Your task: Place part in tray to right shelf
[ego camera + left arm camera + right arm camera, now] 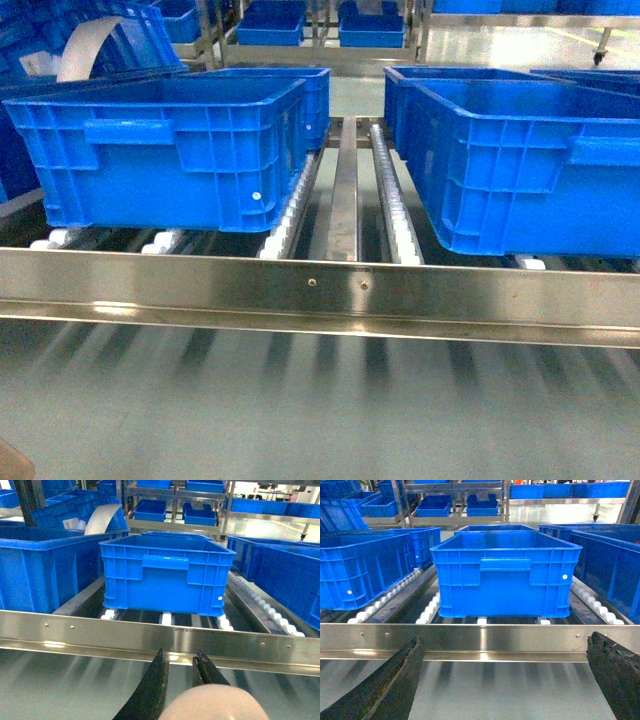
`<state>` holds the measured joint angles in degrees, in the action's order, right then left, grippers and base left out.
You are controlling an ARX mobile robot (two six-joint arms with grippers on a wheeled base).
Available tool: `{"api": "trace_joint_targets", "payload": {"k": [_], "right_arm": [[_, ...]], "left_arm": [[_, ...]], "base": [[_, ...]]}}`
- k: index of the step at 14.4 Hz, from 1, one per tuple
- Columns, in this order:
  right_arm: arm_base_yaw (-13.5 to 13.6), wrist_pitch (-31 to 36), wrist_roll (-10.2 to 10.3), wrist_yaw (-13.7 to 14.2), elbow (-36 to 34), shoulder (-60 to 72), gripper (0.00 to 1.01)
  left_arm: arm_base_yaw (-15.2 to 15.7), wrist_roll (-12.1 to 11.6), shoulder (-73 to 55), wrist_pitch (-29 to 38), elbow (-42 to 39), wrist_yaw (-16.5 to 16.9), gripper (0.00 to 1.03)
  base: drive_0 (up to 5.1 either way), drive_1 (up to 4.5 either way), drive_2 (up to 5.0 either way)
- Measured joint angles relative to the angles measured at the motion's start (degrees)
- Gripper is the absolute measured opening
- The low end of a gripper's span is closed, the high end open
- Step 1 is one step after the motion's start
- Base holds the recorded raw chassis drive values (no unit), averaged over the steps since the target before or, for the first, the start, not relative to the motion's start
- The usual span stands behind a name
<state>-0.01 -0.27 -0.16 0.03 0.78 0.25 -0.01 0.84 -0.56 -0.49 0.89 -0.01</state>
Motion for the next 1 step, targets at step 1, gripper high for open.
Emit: {"api": "trace_joint_targets", "payload": {"k": [1], "right_arm": [[0.00,0.00,0.00,0.00,0.00,0.00,0.98]], "left_arm": [[0.00,0.02,0.00,0.00,0.00,0.00,0.12]], "base": [[0.0,0.00,0.0]]}}
